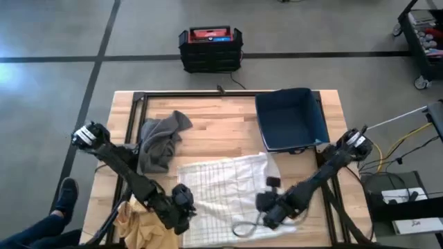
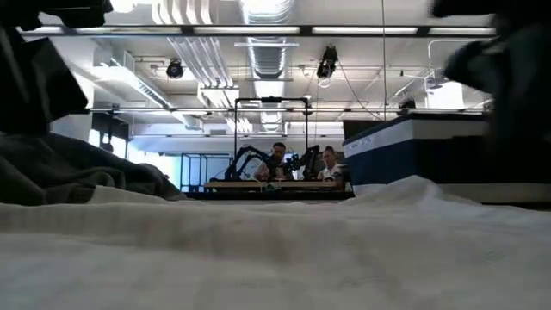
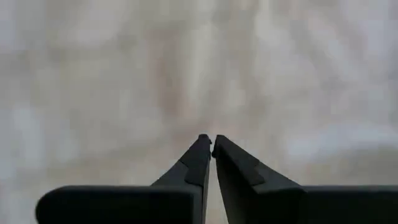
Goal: Fold towel
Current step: Fold the white towel
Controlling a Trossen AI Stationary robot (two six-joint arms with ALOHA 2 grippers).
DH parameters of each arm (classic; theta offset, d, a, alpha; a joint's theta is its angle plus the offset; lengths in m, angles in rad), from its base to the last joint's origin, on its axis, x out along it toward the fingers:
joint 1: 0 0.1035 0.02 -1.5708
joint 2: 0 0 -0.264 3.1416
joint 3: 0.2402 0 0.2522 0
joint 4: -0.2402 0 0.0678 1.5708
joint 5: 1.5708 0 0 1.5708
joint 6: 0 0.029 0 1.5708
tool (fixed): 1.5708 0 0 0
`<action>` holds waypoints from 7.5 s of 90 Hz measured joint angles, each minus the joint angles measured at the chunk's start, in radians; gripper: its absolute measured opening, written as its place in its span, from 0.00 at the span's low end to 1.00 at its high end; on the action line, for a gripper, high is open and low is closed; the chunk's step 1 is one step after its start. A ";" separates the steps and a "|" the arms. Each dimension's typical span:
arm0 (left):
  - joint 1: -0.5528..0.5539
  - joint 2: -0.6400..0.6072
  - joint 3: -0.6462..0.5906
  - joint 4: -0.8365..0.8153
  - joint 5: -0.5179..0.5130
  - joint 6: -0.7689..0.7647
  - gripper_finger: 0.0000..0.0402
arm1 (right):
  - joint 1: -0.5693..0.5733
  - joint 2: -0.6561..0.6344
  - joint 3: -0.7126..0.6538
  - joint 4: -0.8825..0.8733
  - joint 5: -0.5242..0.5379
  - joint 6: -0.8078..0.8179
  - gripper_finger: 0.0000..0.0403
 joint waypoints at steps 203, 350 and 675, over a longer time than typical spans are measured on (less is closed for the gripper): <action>0.148 0.020 -0.059 -0.578 -0.189 -0.241 0.19 | 0.269 0.013 -0.149 0.106 -0.200 0.397 0.03; -0.197 0.776 1.352 -1.151 -0.026 -0.014 0.55 | 0.476 0.029 0.041 0.031 0.083 0.189 0.62; 0.074 0.140 0.426 -1.043 -0.200 -0.009 0.00 | 0.086 -0.053 -0.023 -0.506 0.005 0.356 0.00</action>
